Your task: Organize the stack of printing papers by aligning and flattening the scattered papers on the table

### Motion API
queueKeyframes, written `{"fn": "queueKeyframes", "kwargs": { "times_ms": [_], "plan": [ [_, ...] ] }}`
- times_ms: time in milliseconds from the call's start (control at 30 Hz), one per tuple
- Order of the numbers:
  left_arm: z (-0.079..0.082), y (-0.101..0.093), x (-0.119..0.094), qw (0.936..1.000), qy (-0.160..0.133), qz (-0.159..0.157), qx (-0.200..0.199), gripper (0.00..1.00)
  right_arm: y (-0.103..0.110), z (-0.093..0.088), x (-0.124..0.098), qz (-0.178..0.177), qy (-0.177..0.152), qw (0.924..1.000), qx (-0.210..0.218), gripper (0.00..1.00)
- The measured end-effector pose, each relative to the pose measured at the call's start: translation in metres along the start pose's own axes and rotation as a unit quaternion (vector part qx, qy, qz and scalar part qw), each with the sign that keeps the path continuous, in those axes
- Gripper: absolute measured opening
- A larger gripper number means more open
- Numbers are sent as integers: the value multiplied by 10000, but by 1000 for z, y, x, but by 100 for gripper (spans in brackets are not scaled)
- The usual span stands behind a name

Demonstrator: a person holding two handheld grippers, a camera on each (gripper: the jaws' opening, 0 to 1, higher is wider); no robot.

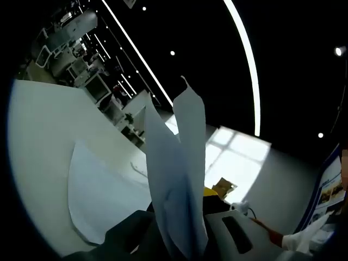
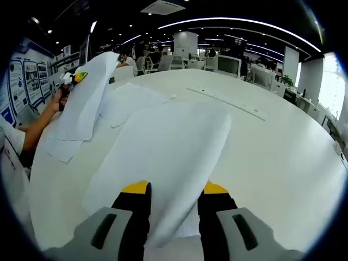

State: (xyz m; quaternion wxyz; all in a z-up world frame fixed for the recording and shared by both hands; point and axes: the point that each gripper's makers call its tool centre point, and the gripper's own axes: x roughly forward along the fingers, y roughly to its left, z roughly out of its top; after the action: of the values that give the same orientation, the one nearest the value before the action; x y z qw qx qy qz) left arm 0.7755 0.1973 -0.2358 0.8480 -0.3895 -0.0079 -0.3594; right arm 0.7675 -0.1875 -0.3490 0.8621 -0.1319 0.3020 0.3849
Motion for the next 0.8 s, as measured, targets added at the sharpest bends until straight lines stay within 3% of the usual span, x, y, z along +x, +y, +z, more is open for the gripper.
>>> {"fn": "queueKeyframes", "kwargs": {
  "times_ms": [233, 500, 800],
  "plan": [
    [1, 0, 0, 10000, -4, -7, -4, 6, 1, 2, 3, 51, 56, 10000, -21, 23],
    [0, -1, 0, 10000, -10, -14, -7, 6, 8, 5, 7, 226, 4, 9997, -120, 8],
    [0, -1, 0, 10000, -11, -16, -10, 6, 11, 12, 11, 286, -77, 9995, 139, 1]
  ]
}}
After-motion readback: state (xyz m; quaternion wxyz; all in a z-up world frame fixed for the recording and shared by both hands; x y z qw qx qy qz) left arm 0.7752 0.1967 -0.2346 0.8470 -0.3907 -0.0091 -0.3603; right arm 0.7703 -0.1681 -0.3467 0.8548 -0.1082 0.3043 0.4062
